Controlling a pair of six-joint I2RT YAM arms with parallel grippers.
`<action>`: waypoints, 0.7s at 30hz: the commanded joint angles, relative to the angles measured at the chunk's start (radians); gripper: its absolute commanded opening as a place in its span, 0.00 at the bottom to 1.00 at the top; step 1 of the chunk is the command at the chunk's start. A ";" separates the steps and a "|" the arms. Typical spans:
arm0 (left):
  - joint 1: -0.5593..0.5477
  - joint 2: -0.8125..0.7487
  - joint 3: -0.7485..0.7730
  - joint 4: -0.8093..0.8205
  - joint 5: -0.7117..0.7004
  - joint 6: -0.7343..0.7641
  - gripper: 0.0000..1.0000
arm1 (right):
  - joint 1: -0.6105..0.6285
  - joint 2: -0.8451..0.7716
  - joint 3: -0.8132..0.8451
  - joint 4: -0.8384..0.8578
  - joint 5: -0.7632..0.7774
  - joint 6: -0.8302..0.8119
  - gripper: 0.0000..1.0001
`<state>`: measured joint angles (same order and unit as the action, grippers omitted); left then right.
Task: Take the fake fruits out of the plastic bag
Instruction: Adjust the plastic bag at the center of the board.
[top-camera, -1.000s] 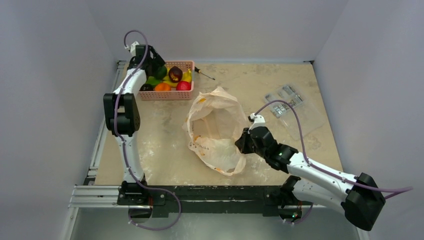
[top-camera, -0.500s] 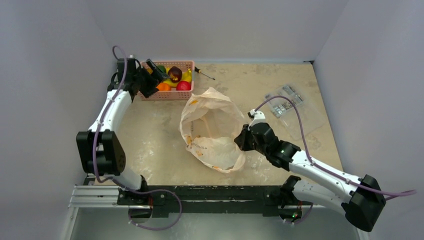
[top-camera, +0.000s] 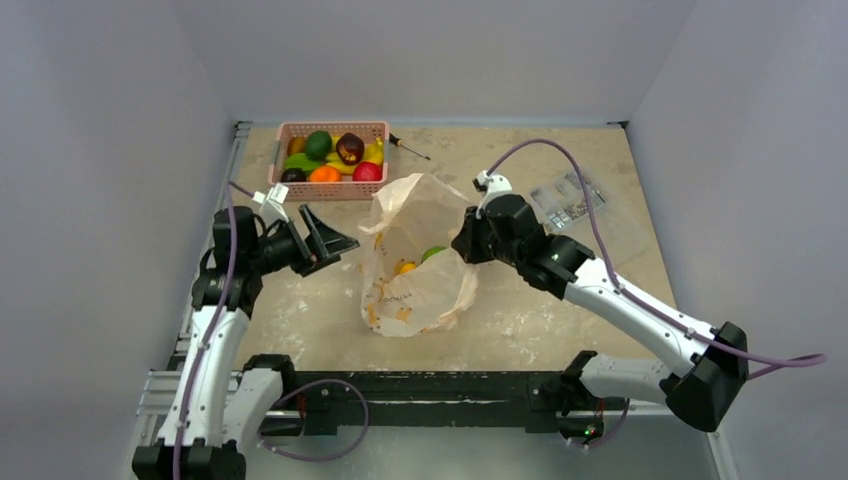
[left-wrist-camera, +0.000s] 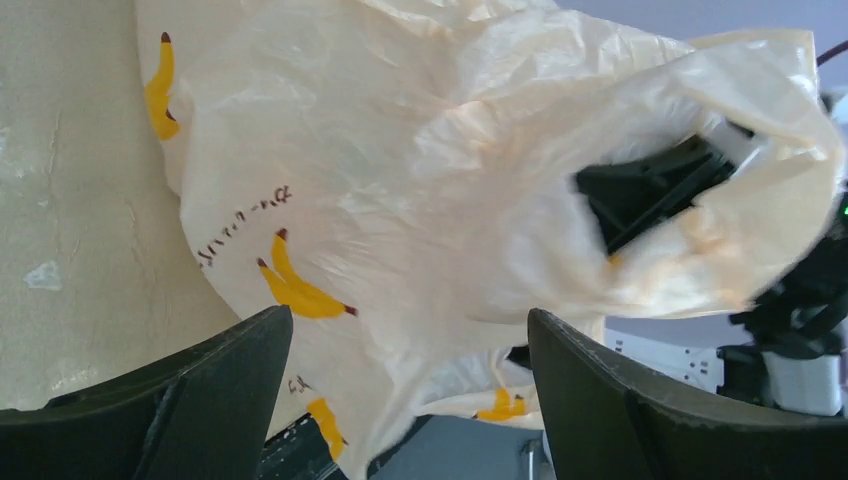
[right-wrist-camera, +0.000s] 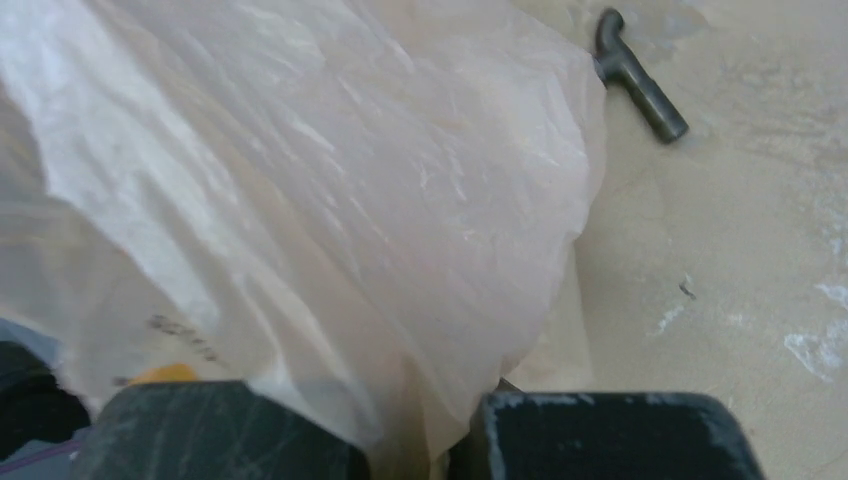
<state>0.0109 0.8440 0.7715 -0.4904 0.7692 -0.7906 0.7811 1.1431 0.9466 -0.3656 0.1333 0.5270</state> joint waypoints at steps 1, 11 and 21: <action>0.001 -0.132 0.062 -0.197 0.048 0.088 0.87 | -0.003 0.002 0.224 -0.121 -0.085 -0.054 0.00; 0.000 -0.290 0.159 -0.244 0.096 0.016 0.86 | -0.005 -0.006 0.008 -0.038 -0.168 -0.041 0.00; -0.492 -0.259 0.154 -0.240 -0.336 0.004 0.85 | -0.005 0.011 -0.029 -0.037 -0.231 -0.076 0.16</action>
<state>-0.2569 0.5289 0.8906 -0.7300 0.6891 -0.7723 0.7776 1.1923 0.8967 -0.4210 -0.0647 0.4877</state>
